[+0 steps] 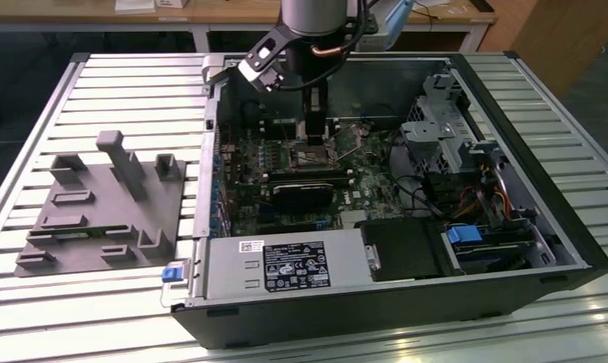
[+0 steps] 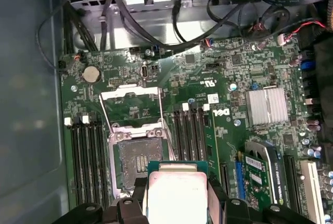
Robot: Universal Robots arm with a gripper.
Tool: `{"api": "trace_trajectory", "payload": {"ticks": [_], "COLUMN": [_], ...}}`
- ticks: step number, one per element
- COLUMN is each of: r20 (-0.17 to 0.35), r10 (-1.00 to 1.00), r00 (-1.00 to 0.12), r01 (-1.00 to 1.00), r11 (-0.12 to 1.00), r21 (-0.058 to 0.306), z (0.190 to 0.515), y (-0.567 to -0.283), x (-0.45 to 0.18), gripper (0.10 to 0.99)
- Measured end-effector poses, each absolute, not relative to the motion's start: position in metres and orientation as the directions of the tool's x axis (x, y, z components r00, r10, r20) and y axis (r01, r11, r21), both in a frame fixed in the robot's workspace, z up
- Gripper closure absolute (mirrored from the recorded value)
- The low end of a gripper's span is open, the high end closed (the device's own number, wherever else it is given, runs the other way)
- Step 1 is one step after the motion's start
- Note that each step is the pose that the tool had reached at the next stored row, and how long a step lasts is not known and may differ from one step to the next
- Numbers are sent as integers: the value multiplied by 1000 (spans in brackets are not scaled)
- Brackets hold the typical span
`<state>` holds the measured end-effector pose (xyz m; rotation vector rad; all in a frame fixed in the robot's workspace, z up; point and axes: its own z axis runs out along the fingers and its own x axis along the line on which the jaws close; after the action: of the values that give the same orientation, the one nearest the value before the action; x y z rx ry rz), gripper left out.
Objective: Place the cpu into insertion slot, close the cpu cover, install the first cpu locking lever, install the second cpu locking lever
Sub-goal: 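Place the cpu into insertion slot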
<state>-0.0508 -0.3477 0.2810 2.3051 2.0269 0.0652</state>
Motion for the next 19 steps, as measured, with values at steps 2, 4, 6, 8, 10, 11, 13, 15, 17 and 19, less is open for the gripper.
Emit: {"api": "trace_trajectory", "payload": {"ticks": [2,4,6,8,10,11,13,15,17,19], "r20": [-15,-15,-15,-15,-15,-15,-15,-15,-15,-15], "r10": [995,998,999,1000,1000,1000,1000,1000,1000,1000], "r00": [102,64,31,7,-7,-8,-8,-8,-8,-8], "r01": [992,995,996,996,996,996,996,996,996,996], "r11": [-100,-63,-30,-6,9,9,9,9,9,9], "r21": [82,83,83,85,87,87,87,87,87,87], "z": [279,277,276,274,272,271,269,268,266,263], "y": [-348,-348,-348,-348,-347,-347,-345,-342,-341,-340], "x": [-51,-51,-51,-51,-51,-50,-50,-49,-49,-49], "gripper": [545,545,545,545,545,545,545,545,545,545]}}
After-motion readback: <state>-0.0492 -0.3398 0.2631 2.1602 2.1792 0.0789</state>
